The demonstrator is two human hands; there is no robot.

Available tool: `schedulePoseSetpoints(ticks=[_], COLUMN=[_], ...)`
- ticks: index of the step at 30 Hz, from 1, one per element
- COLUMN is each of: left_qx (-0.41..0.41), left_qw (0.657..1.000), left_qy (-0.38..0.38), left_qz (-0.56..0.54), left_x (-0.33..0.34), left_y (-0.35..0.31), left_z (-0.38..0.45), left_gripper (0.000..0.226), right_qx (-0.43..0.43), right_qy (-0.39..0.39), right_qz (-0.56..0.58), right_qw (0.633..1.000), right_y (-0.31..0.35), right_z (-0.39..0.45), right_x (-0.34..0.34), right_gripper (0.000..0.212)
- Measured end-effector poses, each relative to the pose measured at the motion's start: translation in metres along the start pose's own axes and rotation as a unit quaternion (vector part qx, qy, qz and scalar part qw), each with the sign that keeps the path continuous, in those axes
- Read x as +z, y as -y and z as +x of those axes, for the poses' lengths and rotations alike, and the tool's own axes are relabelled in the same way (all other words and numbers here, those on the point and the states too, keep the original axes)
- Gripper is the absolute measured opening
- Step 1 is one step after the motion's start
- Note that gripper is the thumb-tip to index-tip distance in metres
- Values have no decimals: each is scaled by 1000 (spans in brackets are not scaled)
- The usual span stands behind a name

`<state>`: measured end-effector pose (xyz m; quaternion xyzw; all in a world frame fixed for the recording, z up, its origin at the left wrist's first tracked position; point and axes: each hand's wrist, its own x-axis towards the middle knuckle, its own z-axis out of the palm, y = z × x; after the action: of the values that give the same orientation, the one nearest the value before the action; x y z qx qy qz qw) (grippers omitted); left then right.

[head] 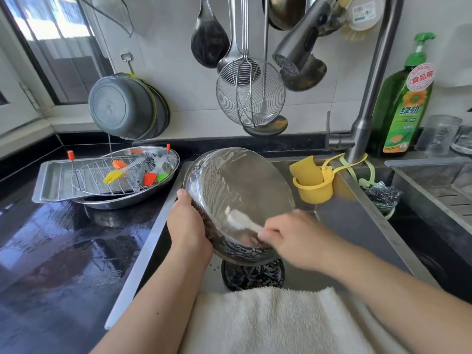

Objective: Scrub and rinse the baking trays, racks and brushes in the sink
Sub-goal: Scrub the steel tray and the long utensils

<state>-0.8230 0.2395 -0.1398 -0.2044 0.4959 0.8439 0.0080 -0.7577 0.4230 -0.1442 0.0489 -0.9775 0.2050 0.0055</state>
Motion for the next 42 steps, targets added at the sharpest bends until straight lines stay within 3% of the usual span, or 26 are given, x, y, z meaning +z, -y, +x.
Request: schedulePoseSetpoints(ticks=[2,5,9,13,17,21,24,28,32,34,38,42], left_qx=[8,11,22,28,18,10,17,12,15,22,47,31], left_qw=[1000,1000,999,997,997,994,994,992,993,992,989,992], left_qy=[-12,-14,-40,-63,-69,-100,-99,-114,-109,-113,-133,-114], left_qz=[5,-14,-13,-17,-20,-37,-37,-51,-47,-44,-42,-32], left_x=[0,0,1,2,2,3,2,0,2,0,-4,2], left_y=[0,1,-6,-8,-9,-11,-11,-11,-12,-11,-13,-15], left_z=[0,1,-8,-12,-13,-14,-15,-11,-13,-10,5,-11], left_gripper=[39,36,32,33,33,43,36,36,30,32,30,30], right_qx=[-13,46,-20,61,5,76,33,120,58,67,141,148], right_qy=[24,-25,36,-14,52,0,54,15,122,150,82,31], right_qz=[10,16,1,-2,21,22,43,21,32,31,49,72], right_qw=[1000,999,999,998,998,997,997,992,990,986,985,986], right_y=[7,-5,6,-14,2,-13,-2,-20,-7,-7,-27,-28], right_z=[-4,2,-8,0,-11,-1,-9,0,-12,-10,-2,3], right_x=[6,-5,4,-12,1,-11,1,-17,-8,-11,-25,-21], right_gripper=[42,45,44,47,47,48,48,48,48,46,45,45])
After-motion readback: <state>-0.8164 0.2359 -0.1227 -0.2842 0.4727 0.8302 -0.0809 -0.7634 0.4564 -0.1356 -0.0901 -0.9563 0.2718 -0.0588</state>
